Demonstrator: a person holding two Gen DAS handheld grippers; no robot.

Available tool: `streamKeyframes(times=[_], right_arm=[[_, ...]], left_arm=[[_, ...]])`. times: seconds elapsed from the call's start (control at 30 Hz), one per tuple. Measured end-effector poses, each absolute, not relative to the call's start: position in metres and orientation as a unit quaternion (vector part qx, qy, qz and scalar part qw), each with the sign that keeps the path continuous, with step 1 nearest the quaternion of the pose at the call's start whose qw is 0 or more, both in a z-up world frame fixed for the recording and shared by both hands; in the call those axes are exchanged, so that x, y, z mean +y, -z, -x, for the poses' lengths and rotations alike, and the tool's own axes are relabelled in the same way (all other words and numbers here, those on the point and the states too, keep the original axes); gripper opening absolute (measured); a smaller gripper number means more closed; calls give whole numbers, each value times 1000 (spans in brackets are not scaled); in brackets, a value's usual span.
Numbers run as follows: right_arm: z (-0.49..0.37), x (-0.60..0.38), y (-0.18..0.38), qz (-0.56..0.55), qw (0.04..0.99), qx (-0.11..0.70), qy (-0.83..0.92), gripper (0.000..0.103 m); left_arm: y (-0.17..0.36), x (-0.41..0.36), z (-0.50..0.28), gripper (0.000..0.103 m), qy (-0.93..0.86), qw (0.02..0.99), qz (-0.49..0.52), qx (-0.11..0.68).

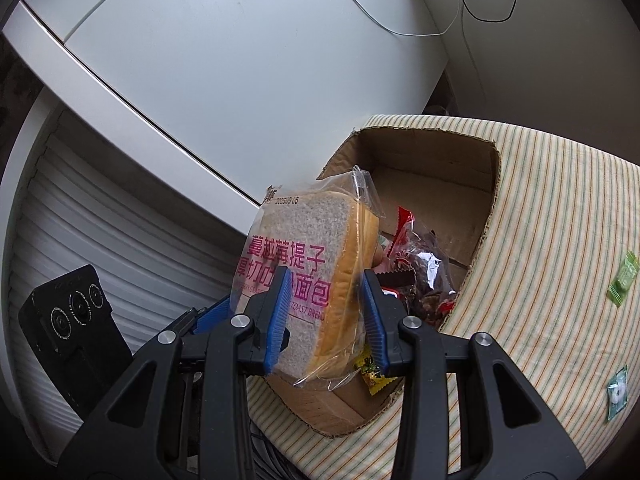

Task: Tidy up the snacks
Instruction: 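Carry the bread loaf into the cardboard box and open both tools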

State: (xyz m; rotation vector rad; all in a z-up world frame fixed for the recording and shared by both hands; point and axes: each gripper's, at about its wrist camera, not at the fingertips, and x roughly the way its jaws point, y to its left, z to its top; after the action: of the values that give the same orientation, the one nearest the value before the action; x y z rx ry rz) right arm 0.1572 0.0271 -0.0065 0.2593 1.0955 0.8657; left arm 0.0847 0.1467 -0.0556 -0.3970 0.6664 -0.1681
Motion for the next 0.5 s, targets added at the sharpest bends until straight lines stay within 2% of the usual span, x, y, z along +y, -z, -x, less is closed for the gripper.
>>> streamKeyframes(times=[0.5], right_arm=[[-150, 26, -7, -85, 777, 488, -388, 38]], left_arm=[[55, 149, -90, 59, 62, 925, 186, 325]])
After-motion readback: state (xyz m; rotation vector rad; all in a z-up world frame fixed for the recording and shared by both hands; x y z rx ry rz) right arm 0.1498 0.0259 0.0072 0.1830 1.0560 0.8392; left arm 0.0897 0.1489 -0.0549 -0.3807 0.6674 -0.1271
